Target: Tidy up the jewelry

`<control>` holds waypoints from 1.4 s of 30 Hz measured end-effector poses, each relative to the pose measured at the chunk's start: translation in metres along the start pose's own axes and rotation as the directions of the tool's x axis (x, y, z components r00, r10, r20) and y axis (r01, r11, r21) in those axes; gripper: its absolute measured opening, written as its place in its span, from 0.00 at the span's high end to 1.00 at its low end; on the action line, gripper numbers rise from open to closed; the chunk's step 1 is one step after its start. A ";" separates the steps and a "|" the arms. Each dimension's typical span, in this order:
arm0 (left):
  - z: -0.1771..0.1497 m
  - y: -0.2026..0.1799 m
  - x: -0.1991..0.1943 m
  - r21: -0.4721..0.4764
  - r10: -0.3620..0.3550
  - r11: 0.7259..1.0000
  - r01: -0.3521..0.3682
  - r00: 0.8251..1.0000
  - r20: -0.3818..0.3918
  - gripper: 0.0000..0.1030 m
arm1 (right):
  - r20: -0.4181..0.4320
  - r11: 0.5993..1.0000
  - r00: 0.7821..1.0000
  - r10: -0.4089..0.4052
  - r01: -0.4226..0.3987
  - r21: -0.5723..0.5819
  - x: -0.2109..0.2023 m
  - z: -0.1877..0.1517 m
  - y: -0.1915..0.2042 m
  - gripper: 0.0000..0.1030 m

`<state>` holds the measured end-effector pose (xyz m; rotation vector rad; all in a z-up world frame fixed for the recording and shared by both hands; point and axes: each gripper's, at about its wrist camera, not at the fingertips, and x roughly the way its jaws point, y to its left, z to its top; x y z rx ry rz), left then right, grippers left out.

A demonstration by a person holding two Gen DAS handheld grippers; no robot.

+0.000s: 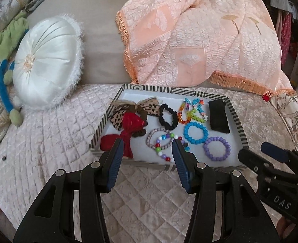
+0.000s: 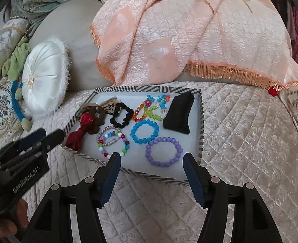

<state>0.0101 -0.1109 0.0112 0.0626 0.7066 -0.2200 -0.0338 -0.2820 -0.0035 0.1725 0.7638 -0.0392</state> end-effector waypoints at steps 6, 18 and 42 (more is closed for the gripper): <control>-0.005 -0.005 -0.004 0.028 0.017 0.999 -0.017 1.000 0.003 0.52 | 0.023 0.999 1.000 -0.015 0.016 -0.037 -0.003 -0.004 0.010 0.38; -0.001 -0.001 0.000 0.021 0.032 0.999 -0.032 0.999 0.008 0.52 | 0.030 0.998 0.999 -0.038 0.040 -0.045 0.001 -0.004 0.007 0.37; -0.001 0.004 0.000 0.006 0.058 0.998 -0.058 0.998 0.026 0.52 | 0.023 0.999 0.999 -0.031 0.032 -0.044 0.004 -0.005 0.009 0.36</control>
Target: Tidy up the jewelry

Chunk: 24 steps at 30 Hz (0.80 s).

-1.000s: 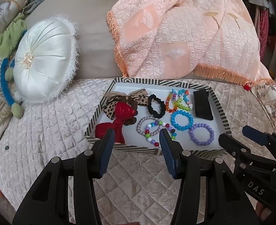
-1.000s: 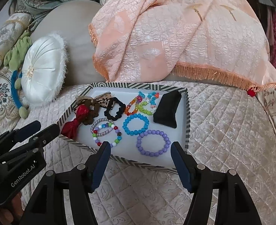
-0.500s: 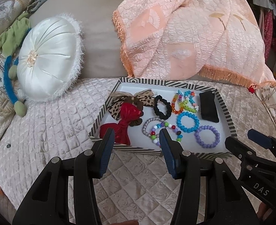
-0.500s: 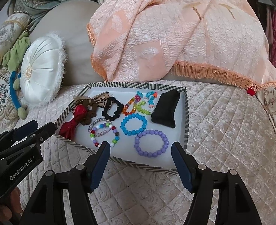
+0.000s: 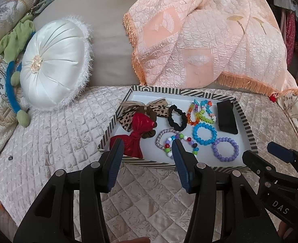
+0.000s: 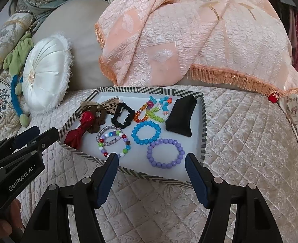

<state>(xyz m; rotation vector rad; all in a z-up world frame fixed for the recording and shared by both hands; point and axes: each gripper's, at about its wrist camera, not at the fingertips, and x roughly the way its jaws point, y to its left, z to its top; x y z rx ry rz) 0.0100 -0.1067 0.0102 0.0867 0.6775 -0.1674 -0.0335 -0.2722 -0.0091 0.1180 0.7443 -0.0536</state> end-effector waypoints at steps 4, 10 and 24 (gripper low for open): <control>0.004 0.000 -0.004 -0.003 -0.001 1.000 0.001 1.000 0.018 0.52 | 0.019 1.000 1.000 0.002 -0.003 0.011 -0.002 0.003 0.000 0.36; 0.005 0.000 -0.006 0.003 0.002 1.000 -0.002 1.000 0.030 0.52 | 0.019 1.000 1.000 0.001 -0.001 0.001 -0.003 0.003 0.001 0.36; 0.006 -0.001 -0.008 -0.002 0.001 1.000 -0.001 0.999 0.043 0.52 | 0.020 1.000 1.000 0.002 -0.002 -0.003 -0.004 0.003 0.002 0.35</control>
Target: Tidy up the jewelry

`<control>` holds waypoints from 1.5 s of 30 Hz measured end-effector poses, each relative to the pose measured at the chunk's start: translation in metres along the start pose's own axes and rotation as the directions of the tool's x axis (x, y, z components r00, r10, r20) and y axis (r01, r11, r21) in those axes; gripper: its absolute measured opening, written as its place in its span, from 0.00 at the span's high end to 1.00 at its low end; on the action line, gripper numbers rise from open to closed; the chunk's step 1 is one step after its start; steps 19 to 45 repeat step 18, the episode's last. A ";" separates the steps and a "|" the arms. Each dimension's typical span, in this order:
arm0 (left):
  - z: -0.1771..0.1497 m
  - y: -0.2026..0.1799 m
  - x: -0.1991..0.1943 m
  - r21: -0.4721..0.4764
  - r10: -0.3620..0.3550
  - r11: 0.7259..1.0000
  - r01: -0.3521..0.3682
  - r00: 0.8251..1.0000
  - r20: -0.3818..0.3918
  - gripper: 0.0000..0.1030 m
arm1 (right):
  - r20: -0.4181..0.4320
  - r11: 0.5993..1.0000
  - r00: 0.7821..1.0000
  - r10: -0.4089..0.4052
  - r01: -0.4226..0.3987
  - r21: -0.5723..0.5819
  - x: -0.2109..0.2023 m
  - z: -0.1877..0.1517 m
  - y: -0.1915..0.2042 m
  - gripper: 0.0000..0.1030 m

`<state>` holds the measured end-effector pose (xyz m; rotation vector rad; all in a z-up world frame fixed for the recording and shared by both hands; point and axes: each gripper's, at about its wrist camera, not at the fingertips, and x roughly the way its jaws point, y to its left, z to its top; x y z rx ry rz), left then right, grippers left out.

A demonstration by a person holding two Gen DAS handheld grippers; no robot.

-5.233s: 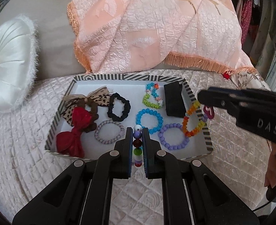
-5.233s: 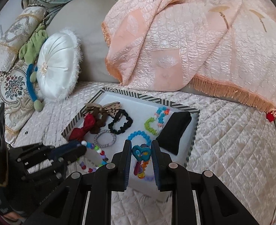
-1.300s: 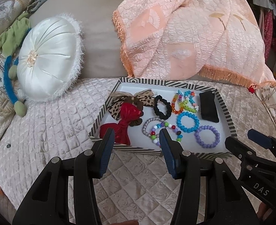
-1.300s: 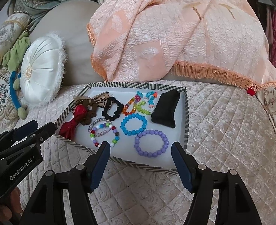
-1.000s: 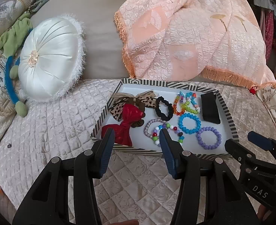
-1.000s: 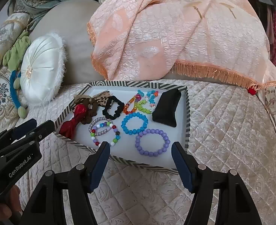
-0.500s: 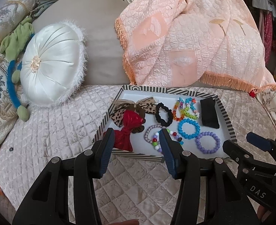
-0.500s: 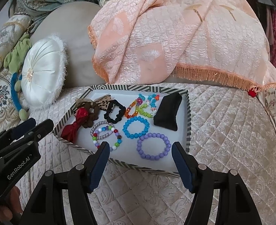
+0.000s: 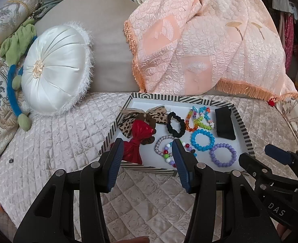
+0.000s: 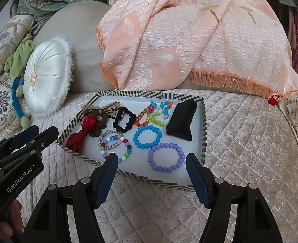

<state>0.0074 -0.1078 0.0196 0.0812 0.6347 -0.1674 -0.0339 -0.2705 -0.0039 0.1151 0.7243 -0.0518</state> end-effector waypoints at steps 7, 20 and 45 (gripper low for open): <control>-0.001 -0.001 -0.001 0.000 -0.002 1.000 0.002 1.000 0.003 0.52 | -0.009 1.000 1.000 0.002 -0.002 -0.004 0.001 -0.001 0.002 0.35; -0.001 -0.001 -0.002 -0.002 -0.016 1.000 0.016 1.000 0.013 0.52 | -0.009 1.000 1.000 -0.001 0.001 -0.010 0.000 -0.002 0.001 0.34; -0.001 -0.001 -0.002 -0.002 -0.016 1.000 0.016 1.000 0.013 0.52 | -0.009 1.000 1.000 -0.001 0.001 -0.010 0.000 -0.002 0.001 0.34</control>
